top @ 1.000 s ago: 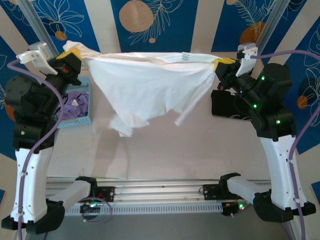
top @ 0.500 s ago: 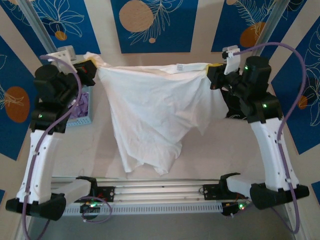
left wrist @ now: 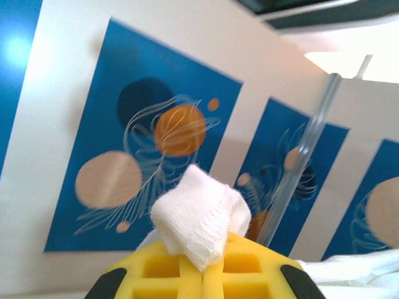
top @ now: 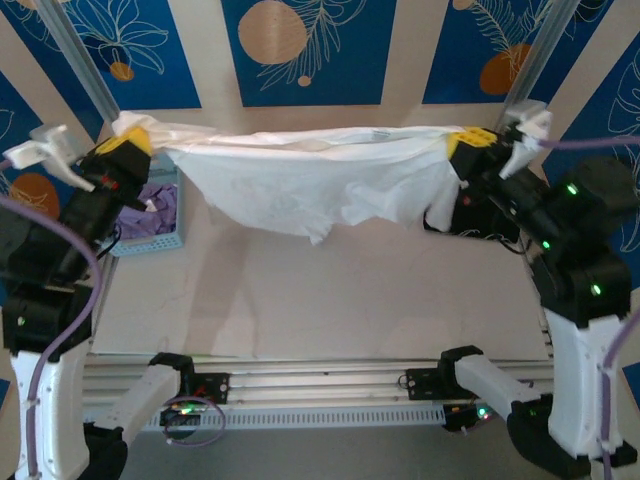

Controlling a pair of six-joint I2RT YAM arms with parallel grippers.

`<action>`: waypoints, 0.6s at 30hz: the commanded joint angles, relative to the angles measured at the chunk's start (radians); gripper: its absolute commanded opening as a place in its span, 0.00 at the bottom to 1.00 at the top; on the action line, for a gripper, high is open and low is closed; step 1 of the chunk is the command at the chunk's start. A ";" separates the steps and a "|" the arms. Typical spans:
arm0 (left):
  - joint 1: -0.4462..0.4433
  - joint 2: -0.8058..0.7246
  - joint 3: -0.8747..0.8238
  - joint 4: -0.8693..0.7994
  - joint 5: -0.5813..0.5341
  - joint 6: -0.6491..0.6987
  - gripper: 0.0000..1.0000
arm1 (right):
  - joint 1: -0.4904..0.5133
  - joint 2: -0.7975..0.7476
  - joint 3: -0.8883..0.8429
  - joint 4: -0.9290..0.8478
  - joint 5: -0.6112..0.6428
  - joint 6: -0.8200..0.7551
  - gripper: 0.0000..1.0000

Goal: Fold the inside-out t-shirt

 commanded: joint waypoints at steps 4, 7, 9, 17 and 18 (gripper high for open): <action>0.005 -0.014 0.042 0.067 0.014 -0.035 0.00 | -0.002 -0.017 0.056 0.032 -0.011 0.003 0.00; 0.004 0.011 0.037 0.062 -0.028 -0.018 0.00 | -0.002 0.014 0.061 0.059 0.028 -0.022 0.00; 0.004 0.050 0.030 0.054 -0.062 0.000 0.00 | -0.003 0.058 0.059 0.082 0.073 -0.052 0.00; 0.005 0.406 -0.007 0.136 -0.138 0.037 0.00 | -0.052 0.426 0.091 0.236 0.207 -0.145 0.00; 0.003 0.471 -0.006 0.156 -0.144 0.043 0.00 | -0.060 0.497 0.116 0.250 0.210 -0.143 0.00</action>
